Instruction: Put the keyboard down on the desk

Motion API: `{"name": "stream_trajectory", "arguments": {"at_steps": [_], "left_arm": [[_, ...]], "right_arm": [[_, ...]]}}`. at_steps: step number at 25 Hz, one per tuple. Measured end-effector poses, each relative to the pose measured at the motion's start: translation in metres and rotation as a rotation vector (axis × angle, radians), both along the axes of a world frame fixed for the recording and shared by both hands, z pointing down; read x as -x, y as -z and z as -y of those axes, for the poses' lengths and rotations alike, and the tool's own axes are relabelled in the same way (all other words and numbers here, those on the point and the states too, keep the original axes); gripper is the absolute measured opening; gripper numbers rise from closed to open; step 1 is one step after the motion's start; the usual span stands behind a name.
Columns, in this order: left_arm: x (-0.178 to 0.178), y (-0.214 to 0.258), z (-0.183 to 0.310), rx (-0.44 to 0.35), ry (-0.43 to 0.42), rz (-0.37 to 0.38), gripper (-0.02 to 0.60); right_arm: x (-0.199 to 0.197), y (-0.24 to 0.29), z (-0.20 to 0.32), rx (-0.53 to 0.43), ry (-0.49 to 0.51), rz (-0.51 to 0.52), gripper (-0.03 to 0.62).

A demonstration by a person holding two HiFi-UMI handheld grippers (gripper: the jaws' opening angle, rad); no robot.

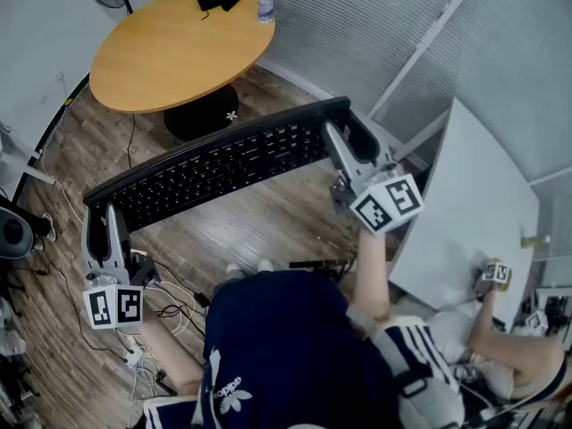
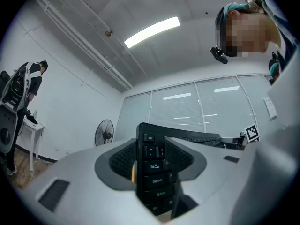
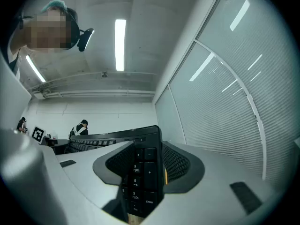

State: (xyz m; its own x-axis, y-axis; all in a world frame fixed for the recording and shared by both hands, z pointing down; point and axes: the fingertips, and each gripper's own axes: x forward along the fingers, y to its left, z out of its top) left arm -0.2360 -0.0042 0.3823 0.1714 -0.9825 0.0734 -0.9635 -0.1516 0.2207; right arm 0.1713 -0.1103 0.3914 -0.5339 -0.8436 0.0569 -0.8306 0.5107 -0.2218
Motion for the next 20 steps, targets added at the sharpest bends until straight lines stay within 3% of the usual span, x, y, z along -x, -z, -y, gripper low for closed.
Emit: {"name": "stream_trajectory", "arguments": {"at_steps": [20], "left_arm": [[-0.0032,-0.0025,-0.0032,0.035,-0.001,-0.001,0.186]], "right_arm": [[-0.0036,-0.0043,-0.0037,0.041,0.006,0.002,0.173]]}}
